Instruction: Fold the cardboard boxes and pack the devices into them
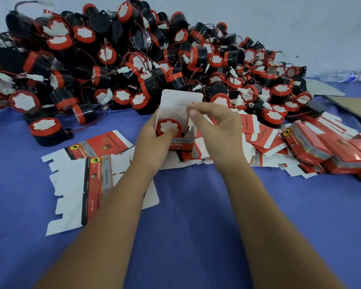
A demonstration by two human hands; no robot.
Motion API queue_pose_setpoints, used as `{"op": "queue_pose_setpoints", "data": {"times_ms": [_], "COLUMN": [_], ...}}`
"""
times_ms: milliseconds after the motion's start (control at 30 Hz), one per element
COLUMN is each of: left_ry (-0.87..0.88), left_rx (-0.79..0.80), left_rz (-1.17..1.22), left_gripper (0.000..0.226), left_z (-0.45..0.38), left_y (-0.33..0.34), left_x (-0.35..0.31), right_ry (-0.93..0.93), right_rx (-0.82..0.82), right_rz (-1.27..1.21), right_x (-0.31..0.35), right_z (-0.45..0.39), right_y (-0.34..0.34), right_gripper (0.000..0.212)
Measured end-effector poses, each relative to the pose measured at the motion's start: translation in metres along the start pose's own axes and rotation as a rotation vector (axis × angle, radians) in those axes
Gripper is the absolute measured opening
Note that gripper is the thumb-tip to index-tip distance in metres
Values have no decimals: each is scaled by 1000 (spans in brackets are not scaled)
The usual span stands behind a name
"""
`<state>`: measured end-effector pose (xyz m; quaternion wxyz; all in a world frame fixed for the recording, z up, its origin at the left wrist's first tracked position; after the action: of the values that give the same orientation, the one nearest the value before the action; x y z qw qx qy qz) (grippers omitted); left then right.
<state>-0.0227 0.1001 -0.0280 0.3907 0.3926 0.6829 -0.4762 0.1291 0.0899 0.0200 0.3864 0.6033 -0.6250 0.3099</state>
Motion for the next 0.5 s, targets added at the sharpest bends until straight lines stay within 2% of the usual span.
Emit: {"op": "queue_pose_setpoints", "data": {"times_ms": [167, 300, 400, 500], "left_ry": [41, 3, -12, -42], "left_rx": [3, 7, 16, 8], "left_rz": [-23, -32, -33, -40], "left_gripper": [28, 31, 30, 32], "left_z": [3, 2, 2, 0], "left_y": [4, 3, 2, 3], "left_x": [-2, 2, 2, 4], "right_ry": [-236, -538, -487, -392], "right_rx": [38, -27, -43, 43], "right_rz": [506, 707, 712, 649], "right_x": [-4, 1, -2, -8], "right_z": [5, 12, 9, 6], "right_y": [11, 8, 4, 5], "right_gripper": [31, 13, 6, 2]}}
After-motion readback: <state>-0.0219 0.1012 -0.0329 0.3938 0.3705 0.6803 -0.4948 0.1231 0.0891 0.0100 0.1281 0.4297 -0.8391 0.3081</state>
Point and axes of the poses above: each hand's wrist, its own z-axis away from the middle knuckle, its own y-axis out of the palm, x = y × z, the point moved 6 cm from there along -z, towards the middle knuckle, and after that the axes turned 13 degrees about -z, right-handed, at the moved point
